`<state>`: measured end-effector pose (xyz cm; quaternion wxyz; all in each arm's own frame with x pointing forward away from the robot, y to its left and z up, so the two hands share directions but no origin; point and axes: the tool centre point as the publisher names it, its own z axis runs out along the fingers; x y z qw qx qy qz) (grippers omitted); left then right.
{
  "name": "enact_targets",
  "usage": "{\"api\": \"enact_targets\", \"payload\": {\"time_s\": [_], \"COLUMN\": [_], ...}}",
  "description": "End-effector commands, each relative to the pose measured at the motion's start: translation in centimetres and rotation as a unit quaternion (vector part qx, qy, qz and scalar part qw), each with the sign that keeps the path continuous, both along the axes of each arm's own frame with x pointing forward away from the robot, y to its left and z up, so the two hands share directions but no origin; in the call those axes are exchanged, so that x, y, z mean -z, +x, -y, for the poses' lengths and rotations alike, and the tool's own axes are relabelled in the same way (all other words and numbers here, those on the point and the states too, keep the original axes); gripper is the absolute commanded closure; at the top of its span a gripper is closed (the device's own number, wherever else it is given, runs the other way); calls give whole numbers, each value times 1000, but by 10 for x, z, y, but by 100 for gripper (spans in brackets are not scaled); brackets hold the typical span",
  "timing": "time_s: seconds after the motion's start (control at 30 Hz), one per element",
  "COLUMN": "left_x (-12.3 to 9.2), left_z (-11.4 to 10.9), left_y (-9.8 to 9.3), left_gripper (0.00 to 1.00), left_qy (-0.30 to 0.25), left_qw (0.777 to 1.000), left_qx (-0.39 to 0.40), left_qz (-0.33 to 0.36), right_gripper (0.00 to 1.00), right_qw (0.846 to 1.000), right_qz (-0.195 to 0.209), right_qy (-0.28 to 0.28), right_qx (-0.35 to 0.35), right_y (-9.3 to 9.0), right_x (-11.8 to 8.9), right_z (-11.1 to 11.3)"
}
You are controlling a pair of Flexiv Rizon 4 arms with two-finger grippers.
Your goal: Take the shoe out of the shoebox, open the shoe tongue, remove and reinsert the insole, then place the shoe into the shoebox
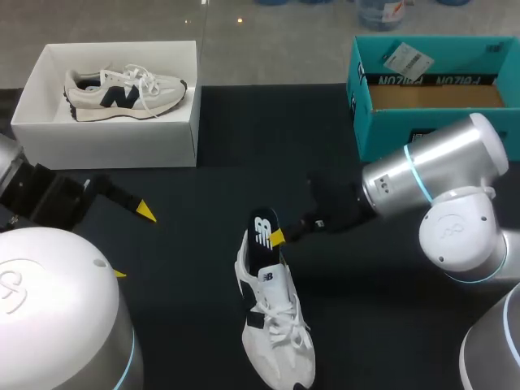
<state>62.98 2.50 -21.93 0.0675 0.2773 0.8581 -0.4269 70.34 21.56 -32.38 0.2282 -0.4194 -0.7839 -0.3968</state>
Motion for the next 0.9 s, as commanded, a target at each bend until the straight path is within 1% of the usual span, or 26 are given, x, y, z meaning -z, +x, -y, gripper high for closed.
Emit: {"api": "enact_targets", "payload": {"time_s": [0.03, 0.3, 0.43, 0.53, 0.6, 0.63, 0.67, 0.73, 0.77, 0.9], "left_x": [0, 0, 0, 0, 0, 0, 0, 0, 0, 0], "left_z": [0, 0, 0, 0, 0, 0, 0, 0, 0, 0], "left_y": [0, 0, 0, 0, 0, 0, 0, 0, 0, 0], "left_gripper": [0, 0, 0, 0, 0, 0, 0, 0, 0, 0], "left_qy": [2, 2, 2, 2, 2, 2, 2, 2, 2, 2], "left_qw": [1000, 1000, 1000, 1000, 1000, 1000, 1000, 1000, 1000, 1000], "left_qx": [0, 0, 0, 0, 0, 0, 0, 0, 0, 0], "left_qz": [0, 0, 0, 0, 0, 0, 0, 0, 0, 0], "right_gripper": [100, 100, 100, 100, 100, 95, 88, 80, 79, 80], "right_qw": [1000, 1000, 999, 999, 999, 999, 999, 1000, 1000, 1000], "right_qz": [-2, -28, -34, -36, -35, -33, -30, -27, -25, -18], "right_qy": [-4, 6, 9, 10, 10, 9, 8, 6, 5, 4], "right_qx": [4, 8, 7, 7, 7, 6, 6, 5, 5, 4], "right_y": [-8, -35, -41, -42, -38, -36, -34, -30, -27, -22], "right_x": [-1, 11, 15, 15, 13, 12, 11, 9, 8, 7], "right_z": [-2, -9, -13, -13, -12, -12, -10, -9, -9, -8]}}
